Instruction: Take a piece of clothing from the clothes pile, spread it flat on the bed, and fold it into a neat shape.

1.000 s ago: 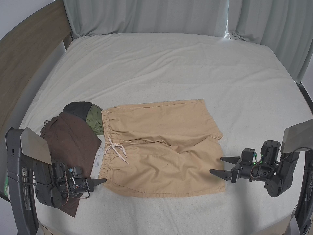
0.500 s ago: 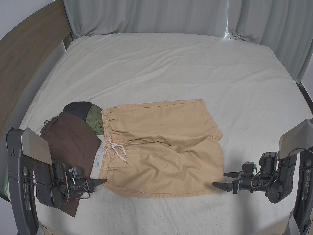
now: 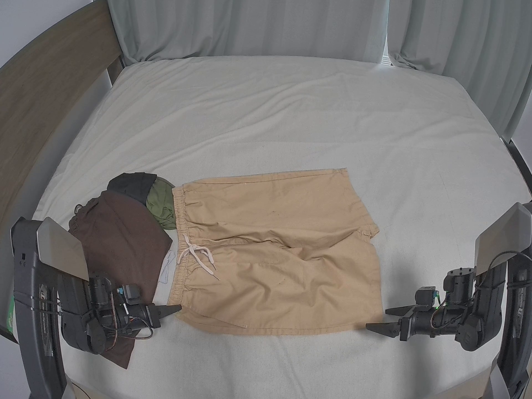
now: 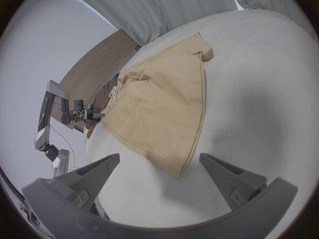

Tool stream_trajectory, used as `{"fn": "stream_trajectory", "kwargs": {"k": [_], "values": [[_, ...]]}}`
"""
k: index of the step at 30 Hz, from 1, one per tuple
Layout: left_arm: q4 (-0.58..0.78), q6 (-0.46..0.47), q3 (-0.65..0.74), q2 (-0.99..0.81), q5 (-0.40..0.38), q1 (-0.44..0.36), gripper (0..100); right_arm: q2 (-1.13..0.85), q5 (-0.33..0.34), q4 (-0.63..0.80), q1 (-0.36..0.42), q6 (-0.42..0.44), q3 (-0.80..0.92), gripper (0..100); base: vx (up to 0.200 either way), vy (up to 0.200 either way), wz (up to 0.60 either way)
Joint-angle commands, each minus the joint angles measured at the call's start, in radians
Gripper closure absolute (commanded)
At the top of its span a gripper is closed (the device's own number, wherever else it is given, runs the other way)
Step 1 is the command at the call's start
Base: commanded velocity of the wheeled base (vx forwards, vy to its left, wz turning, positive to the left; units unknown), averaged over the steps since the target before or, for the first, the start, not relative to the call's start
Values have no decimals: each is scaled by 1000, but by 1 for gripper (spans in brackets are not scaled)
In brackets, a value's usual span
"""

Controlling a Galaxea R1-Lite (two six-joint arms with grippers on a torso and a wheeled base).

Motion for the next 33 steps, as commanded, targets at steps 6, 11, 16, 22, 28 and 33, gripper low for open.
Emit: {"fn": "stream_trajectory", "kwargs": {"k": [6,11,16,22,28,33], "values": [[0,1,0,0,0,0,100,64,3,0,5,4,-26,0,0,0,0],[0,1,-1,0,0,0,100,70,3,0,11,8,-55,0,0,0,0],[0,1,0,0,0,0,100,87,3,0,11,8,-69,0,0,0,0],[0,1,0,0,0,-1,100,90,3,0,11,11,-76,100,0,0,0],[0,1,0,2,0,-1,100,99,3,-2,11,10,-82,100,0,0,0],[0,0,26,-3,-2,-1,100,98,3,0,10,8,-70,100,0,0,0]]}}
